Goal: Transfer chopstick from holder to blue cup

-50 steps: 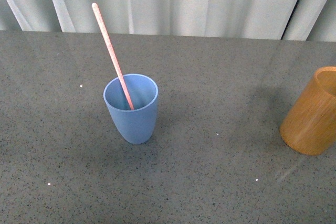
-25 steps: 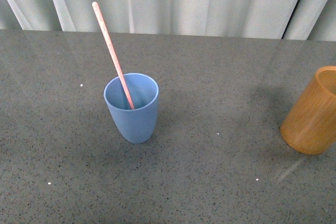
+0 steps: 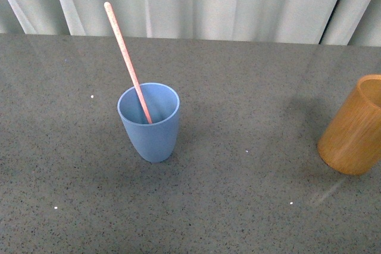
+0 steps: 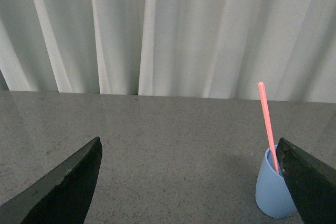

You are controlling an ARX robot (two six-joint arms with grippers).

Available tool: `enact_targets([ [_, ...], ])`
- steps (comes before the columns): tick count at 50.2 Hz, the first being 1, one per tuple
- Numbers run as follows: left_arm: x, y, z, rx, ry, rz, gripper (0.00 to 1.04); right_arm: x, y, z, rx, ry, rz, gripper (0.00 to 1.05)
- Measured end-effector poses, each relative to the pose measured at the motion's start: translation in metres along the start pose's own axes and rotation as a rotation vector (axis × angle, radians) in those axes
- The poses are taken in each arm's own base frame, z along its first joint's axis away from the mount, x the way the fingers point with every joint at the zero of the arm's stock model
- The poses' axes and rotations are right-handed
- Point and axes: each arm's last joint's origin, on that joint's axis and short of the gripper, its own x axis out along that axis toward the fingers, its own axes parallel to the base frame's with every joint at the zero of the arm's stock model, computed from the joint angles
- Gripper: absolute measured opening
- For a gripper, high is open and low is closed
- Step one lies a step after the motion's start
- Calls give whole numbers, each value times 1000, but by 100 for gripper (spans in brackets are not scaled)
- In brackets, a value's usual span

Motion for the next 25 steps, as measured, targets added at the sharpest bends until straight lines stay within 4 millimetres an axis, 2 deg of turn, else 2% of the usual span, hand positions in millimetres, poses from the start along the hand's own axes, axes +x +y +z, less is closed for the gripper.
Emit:
enact_targets([
  [6,0,0,0,0,0,0,98,0,0,0,0,0,0,66],
  [15,0,0,0,0,0,0,98,0,0,0,0,0,0,93],
  [17,0,0,0,0,0,0,98,0,0,0,1,0,0,97],
  [25,0,0,0,0,0,0,98,0,0,0,1,0,0,95],
])
